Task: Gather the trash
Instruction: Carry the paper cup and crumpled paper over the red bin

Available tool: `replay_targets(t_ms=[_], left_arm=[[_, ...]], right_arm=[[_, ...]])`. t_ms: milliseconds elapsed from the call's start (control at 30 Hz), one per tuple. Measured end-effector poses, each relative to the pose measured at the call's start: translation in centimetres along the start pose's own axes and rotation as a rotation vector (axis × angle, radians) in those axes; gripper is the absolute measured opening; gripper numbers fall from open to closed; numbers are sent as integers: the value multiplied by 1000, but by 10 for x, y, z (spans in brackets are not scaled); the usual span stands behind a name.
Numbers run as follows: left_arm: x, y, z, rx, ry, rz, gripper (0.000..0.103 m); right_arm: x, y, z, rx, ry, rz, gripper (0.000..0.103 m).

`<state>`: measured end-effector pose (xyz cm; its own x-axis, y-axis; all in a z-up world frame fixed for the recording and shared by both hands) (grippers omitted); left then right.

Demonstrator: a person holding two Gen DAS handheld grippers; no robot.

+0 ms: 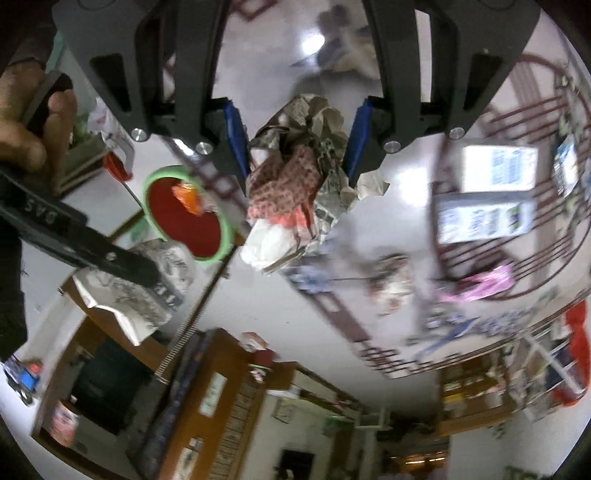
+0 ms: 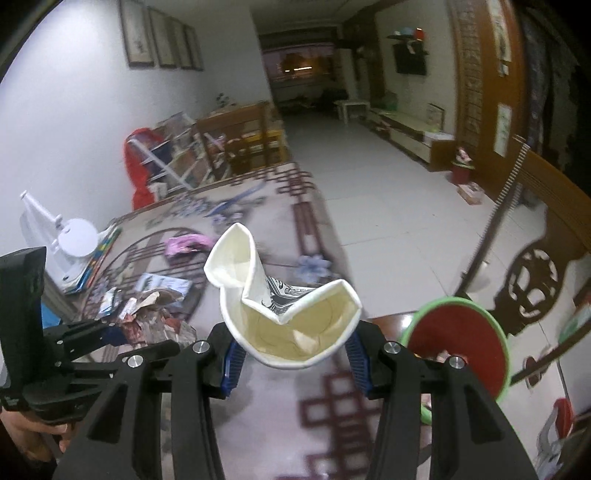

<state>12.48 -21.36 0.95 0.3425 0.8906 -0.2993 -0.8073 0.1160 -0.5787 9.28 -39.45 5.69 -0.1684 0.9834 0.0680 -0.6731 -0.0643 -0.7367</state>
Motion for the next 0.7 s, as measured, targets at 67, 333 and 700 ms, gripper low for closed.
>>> replay_targets(t_ms=[67, 333, 700], left_arm=[[-19, -3, -7, 8, 22, -26, 45], [-83, -16, -45, 45, 119, -99, 45], [-157, -29, -109, 116, 209, -161, 45]], right_arm=[[-19, 7, 3, 2, 22, -26, 46], [-89, 31, 15, 17, 100, -111, 46], [-171, 58, 13, 62, 193, -209, 46]])
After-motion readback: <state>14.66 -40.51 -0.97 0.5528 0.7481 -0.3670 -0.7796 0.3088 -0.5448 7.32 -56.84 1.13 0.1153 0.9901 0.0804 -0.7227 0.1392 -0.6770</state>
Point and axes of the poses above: each gripper's, at about its wrist camera, not at the fingertips, and z roughly against the way its jaws point, x to its left, y to its underside, the point moved 1 cm from there along -z, roughly the way its jaws point, and after that the axes turned 9 degrees about z, right-handed, at the moved point
